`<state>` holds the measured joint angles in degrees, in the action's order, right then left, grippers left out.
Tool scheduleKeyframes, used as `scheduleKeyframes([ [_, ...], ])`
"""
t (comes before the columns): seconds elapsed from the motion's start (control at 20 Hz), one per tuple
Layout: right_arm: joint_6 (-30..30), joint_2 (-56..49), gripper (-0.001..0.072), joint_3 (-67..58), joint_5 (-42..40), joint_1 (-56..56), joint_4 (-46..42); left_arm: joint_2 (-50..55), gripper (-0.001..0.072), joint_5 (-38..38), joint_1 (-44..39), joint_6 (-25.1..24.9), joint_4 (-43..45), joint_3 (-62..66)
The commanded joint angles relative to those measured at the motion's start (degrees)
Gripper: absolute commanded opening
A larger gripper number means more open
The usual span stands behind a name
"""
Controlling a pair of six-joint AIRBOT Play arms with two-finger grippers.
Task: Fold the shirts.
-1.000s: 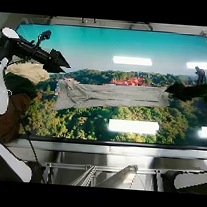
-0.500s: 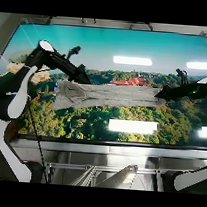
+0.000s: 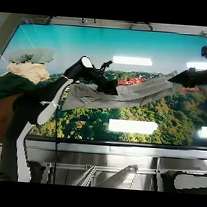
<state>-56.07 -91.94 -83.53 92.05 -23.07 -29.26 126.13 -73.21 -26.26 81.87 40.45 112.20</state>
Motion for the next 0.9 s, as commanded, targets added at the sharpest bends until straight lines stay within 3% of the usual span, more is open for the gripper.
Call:
scheduleKeyframes([
  [0.0,-0.1,4.7,0.0016,-0.5,4.1,2.4,10.2,5.3,0.0004,0.4,-3.7,3.5,-0.9,7.5],
  [0.25,-3.1,5.4,0.0016,-0.5,-0.8,14.8,10.2,5.3,0.0004,0.6,-1.8,2.6,-11.8,3.0],
  [0.4,-3.1,5.4,0.0017,-0.5,-8.1,24.1,9.5,4.2,0.0002,-12.0,3.4,-4.5,-25.2,6.8],
  [0.5,-4.0,5.4,0.0016,-0.5,-13.7,29.1,6.7,-0.7,0.0002,-19.6,8.6,-4.9,-31.1,6.8],
  [0.7,-8.9,1.7,0.0017,-0.5,-26.4,40.0,0.4,-14.6,0.0002,-21.2,24.9,-7.0,-31.9,3.0],
  [0.85,-8.9,-4.9,0.0017,-0.6,-38.3,49.1,0.3,-21.4,0.0003,-19.7,36.1,-7.4,-31.0,3.0],
])
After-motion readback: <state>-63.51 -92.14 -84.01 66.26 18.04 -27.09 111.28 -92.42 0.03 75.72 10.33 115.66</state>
